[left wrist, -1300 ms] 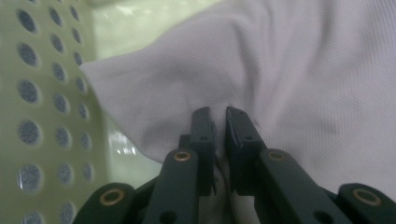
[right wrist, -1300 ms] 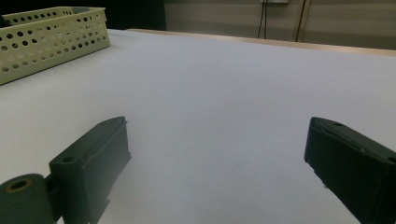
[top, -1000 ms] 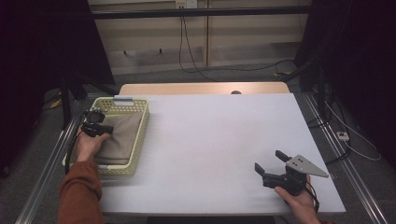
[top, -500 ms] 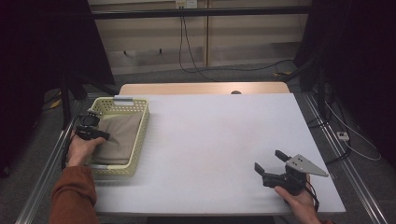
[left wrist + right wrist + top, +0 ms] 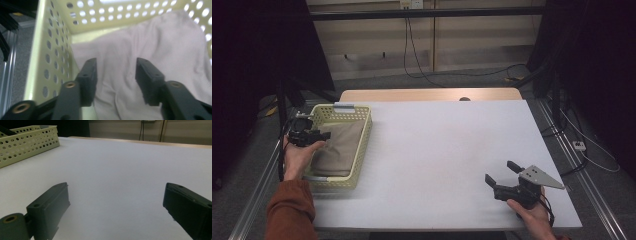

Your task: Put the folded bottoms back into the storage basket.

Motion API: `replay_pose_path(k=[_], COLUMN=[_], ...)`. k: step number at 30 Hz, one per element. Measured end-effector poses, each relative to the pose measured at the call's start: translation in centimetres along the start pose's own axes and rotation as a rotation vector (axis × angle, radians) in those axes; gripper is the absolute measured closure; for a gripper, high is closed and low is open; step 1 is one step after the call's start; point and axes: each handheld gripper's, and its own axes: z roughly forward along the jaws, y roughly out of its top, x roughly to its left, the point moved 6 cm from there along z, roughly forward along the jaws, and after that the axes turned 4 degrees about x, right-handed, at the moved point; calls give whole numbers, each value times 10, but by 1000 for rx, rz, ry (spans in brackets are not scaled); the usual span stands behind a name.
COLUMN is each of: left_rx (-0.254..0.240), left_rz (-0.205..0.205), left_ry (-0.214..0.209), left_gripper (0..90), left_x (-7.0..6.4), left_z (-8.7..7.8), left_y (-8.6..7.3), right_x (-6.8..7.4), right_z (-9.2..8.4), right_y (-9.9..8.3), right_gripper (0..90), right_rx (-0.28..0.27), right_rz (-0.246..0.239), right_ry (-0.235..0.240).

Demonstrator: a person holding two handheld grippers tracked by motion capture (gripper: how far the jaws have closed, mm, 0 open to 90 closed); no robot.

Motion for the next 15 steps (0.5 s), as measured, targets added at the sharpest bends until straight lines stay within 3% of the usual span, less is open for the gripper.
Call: replay_pose_path(k=[6,10,15], left_rx=[-51,-116,-180], left_rz=[28,41,35], left_ry=[11,13,-12], left_gripper=[300,210,128], left_x=[-6,-8,-11], left_z=[-6,-15,-22], left_y=[5,9,11], right_x=[0,0,1], right_z=[1,1,-1], right_y=[0,0,0], right_gripper=[64,64,64], right_rx=[2,2,3], right_rz=[4,4,0], right_ry=[-1,-6,-11])
